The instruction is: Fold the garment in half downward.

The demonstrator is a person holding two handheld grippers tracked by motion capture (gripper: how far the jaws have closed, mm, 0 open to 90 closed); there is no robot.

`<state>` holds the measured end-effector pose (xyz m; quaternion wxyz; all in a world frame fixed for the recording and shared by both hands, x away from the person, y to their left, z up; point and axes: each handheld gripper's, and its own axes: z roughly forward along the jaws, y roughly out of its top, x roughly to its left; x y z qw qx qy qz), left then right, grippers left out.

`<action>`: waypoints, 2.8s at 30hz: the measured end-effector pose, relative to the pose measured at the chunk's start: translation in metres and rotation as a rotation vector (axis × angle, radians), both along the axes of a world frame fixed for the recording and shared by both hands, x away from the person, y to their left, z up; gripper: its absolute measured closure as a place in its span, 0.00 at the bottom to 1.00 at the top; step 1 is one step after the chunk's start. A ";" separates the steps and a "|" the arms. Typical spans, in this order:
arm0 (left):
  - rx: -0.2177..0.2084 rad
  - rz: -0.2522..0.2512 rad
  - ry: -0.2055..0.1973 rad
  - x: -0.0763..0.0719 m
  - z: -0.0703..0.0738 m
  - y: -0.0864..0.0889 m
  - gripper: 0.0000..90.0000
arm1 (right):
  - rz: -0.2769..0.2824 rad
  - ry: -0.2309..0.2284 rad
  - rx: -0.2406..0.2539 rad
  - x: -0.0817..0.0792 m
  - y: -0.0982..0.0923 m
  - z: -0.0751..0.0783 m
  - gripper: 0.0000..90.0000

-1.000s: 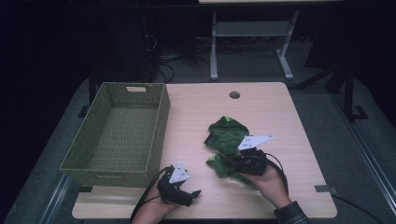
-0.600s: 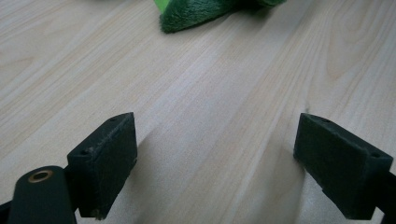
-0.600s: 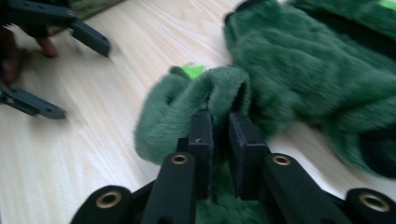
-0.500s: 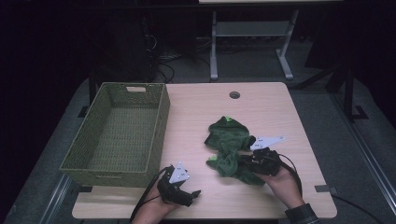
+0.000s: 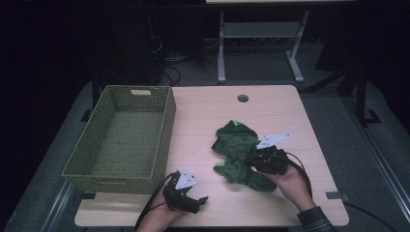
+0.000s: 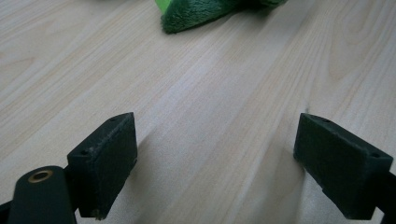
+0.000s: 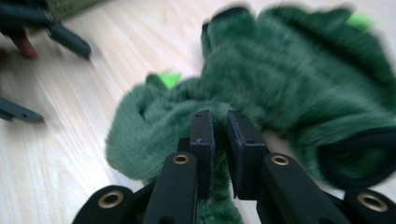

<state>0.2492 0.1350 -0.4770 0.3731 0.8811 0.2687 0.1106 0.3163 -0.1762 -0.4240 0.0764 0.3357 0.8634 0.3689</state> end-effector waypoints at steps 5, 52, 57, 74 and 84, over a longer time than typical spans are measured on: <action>-0.001 0.000 -0.001 0.000 0.000 0.000 0.14 | 0.028 0.040 -0.063 0.005 0.009 -0.017 0.89; 0.003 -0.001 -0.002 0.000 0.000 0.000 0.14 | -0.053 0.049 0.037 -0.072 -0.104 -0.017 0.61; 0.003 -0.001 -0.002 0.000 0.000 0.000 0.14 | -0.026 0.076 0.035 -0.081 -0.103 -0.023 0.60; 0.005 -0.001 -0.002 0.001 0.000 0.000 0.14 | 0.024 0.113 0.037 -0.073 -0.085 -0.036 0.76; 0.006 -0.001 -0.004 0.001 0.000 0.000 0.14 | 0.034 0.095 0.045 -0.071 -0.088 -0.035 0.96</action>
